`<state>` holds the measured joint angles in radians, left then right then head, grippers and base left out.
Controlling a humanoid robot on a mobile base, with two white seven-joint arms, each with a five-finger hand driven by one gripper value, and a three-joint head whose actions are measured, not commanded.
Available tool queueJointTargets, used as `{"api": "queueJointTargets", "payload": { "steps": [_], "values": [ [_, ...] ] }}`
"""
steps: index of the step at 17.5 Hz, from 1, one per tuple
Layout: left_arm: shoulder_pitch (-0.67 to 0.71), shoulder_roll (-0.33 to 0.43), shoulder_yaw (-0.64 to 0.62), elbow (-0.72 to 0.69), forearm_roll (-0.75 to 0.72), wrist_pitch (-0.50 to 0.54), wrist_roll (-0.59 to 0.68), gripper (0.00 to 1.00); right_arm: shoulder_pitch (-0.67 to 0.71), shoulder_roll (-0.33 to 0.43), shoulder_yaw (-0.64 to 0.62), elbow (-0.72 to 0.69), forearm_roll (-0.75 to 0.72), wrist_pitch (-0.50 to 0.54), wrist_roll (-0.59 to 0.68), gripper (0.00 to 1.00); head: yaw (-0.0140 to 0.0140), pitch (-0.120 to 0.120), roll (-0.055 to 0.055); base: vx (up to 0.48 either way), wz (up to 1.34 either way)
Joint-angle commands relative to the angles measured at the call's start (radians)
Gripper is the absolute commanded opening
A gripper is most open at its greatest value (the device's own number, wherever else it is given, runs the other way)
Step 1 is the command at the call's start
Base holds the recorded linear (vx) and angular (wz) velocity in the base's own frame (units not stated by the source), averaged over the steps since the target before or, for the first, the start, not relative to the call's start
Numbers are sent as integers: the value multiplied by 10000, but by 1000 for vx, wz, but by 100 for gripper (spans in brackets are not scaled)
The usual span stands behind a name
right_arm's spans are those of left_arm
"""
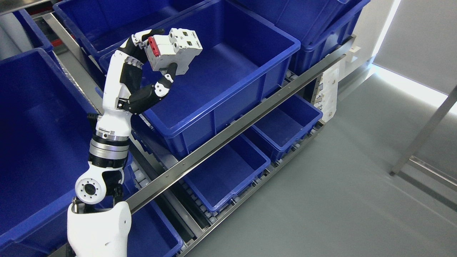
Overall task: Place circuit breaker on shelf
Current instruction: 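Lower the breaker into the upper blue bin with the left hand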
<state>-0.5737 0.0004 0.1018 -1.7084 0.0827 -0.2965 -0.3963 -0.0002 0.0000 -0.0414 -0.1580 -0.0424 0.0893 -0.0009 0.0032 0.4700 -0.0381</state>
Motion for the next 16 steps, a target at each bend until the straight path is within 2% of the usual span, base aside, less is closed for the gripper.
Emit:
{"api": "queueJointTargets", "payload": {
  "steps": [1,4,7,11,15,16],
  "values": [
    [-62,171,-1384,-4,1,81,432,7,156,-175,0,0,9,-417,-21,100,0,0,0,-74,-327],
    [45,171,-1067,-4,1,249,1584,6,156,-175,0,0,9,-417,-21,100,0,2,0,-133,-171],
    [306,171,588,-4,-14,829,1509,6,156,-175,0,0,9,-417,-21,100,0,2,0,-207,325],
    [277,171,823,11,-242,2134,1463,6,156,-175,0,-15,9,-417,-21,100,0,2,0,-155,783],
    [-398,171,700,684,-2064,2443,224,6,171,-175,0,0,9,-417,-21,100,0,2,0,-60,523],
    [-657,438,670,944,-2631,2443,-266,6,156,-175,0,0,-6,-417,-21,100,0,2,0,-20,83]
  ]
}}
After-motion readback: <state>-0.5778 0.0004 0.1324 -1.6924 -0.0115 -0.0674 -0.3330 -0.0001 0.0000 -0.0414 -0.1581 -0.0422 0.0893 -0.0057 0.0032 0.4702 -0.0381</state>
